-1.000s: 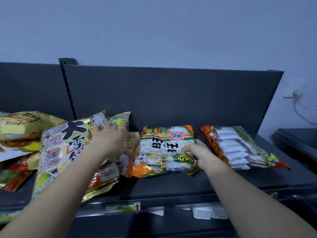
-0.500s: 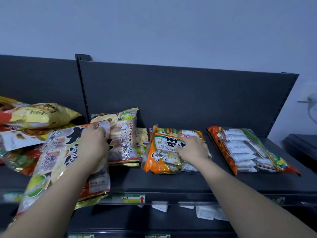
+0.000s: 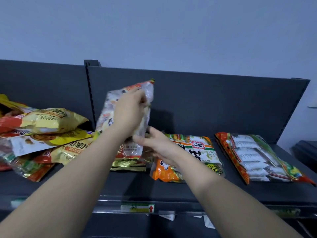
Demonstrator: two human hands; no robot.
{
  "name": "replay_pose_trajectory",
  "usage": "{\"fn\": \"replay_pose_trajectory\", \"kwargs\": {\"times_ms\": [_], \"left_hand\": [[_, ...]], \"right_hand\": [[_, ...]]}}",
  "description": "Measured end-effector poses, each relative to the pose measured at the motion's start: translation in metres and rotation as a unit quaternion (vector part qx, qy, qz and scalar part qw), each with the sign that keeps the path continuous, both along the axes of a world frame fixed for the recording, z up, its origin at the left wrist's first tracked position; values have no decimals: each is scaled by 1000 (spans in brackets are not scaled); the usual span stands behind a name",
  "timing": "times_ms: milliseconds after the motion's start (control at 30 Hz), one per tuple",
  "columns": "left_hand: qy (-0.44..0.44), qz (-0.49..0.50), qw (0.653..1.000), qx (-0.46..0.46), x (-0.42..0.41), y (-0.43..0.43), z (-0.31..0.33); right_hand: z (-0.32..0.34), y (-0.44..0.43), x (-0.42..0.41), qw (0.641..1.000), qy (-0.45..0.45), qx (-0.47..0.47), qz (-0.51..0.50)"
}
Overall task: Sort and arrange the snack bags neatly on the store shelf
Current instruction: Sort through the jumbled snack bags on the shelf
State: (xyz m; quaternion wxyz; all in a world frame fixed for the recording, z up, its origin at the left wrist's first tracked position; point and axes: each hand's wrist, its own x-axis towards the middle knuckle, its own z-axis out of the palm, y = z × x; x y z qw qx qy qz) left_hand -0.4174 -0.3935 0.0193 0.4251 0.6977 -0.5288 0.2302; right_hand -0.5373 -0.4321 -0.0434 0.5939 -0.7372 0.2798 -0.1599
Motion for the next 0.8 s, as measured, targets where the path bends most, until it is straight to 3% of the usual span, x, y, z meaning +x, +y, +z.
{"fn": "replay_pose_trajectory", "kwargs": {"times_ms": [133,233,333,400,467,600,700,800], "left_hand": [[72,-103,990,64,2,-7,-11],[63,-62,976,197,35,8,-24],[81,-35,895,436,74,34,-42],[73,-73,846,524,91,46,-54],[78,-97,852,509,100,51,-62],[109,-112,923,352,101,54,-77],[73,-4,956,283,92,61,-87],[12,126,951,282,77,70,-90]], "right_hand": [[-1,-5,21,993,-37,45,-106],[-6,-15,19,980,-45,43,-191],[-14,-31,21,967,-11,-54,-250],[-16,-32,28,962,7,-131,-239],[-15,-29,37,953,3,-213,-215],[-6,-24,46,921,95,-348,-147],[2,-25,46,894,163,-388,-155],[8,-19,55,858,198,-453,-142]]}}
